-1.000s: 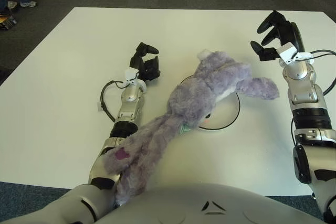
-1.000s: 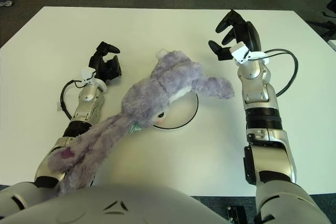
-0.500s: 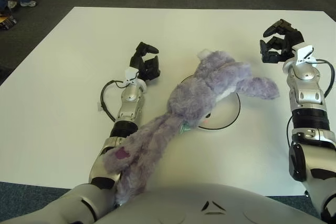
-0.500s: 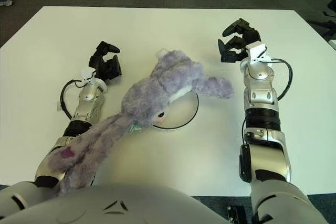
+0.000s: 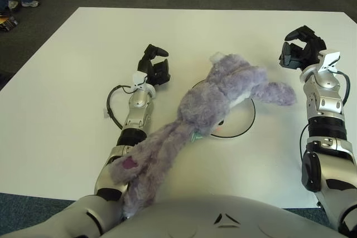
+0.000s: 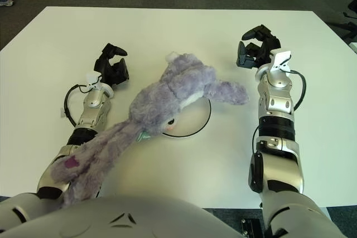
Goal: Put the doll into the plate.
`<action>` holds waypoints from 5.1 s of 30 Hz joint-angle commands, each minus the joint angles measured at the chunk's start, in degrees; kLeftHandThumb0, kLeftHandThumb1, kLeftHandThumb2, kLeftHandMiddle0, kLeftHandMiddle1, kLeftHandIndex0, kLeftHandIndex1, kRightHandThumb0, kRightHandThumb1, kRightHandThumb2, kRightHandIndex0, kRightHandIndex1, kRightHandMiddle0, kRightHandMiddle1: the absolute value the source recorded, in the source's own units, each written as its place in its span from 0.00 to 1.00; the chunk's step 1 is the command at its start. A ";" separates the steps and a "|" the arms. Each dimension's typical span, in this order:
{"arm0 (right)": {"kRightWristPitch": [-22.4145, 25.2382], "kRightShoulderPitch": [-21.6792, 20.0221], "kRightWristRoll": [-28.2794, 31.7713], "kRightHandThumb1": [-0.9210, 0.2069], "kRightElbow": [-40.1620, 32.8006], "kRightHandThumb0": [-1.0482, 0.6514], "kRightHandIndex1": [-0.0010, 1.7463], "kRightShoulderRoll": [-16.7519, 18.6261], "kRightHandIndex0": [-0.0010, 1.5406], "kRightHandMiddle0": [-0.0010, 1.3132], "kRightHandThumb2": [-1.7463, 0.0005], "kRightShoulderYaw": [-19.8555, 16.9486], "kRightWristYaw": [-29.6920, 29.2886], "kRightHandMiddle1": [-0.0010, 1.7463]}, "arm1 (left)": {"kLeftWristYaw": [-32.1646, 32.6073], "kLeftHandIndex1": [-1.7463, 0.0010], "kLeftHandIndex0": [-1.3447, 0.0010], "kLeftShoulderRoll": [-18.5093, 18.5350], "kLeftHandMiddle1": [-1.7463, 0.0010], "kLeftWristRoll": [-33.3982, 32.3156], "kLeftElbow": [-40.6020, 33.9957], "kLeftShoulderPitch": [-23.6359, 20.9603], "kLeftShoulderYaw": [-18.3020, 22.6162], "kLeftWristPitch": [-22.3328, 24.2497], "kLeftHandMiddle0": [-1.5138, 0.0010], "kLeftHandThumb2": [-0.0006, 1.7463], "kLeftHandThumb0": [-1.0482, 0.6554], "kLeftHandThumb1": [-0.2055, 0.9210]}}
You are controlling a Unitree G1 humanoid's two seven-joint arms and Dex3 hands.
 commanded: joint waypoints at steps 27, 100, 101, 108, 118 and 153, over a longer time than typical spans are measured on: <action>-4.28 5.30 5.49 0.84 3.16 0.61 1.00 4.40 0.57 0.49 0.02 -1.44 5.84 0.98 | -1.70 0.00 0.67 0.76 0.00 -1.08 2.74 2.27 0.84 -0.70 0.23 0.60 0.37 0.66; -5.99 8.46 6.53 0.88 6.69 0.61 0.96 8.05 0.60 0.52 0.01 1.08 10.44 1.00 | -2.52 0.00 0.65 1.47 0.00 -2.67 1.80 1.84 1.57 2.91 0.24 0.62 0.37 0.63; -5.99 8.48 6.52 0.88 6.64 0.61 0.96 8.08 0.59 0.52 0.01 1.11 10.40 1.00 | -2.54 0.00 0.65 1.50 0.00 -2.68 1.76 1.85 1.58 2.94 0.24 0.62 0.37 0.63; -5.19 8.81 5.72 0.87 5.98 0.61 0.99 8.14 0.58 0.51 0.00 1.49 8.94 1.00 | -2.83 0.00 0.65 1.62 0.00 -2.69 1.35 2.05 1.53 3.15 0.24 0.62 0.37 0.63; -4.77 8.60 4.60 0.89 6.79 0.61 1.00 8.23 0.59 0.56 0.00 1.72 5.22 0.95 | -2.18 0.00 0.65 1.67 0.00 -2.30 0.22 2.54 1.38 4.11 0.24 0.62 0.37 0.63; -25.82 7.02 4.12 0.50 16.33 0.34 1.00 14.04 0.81 0.44 0.27 -1.19 -3.59 1.00 | -2.03 0.00 0.65 1.53 0.00 -2.30 -2.13 3.71 1.27 5.76 0.25 0.63 0.37 0.62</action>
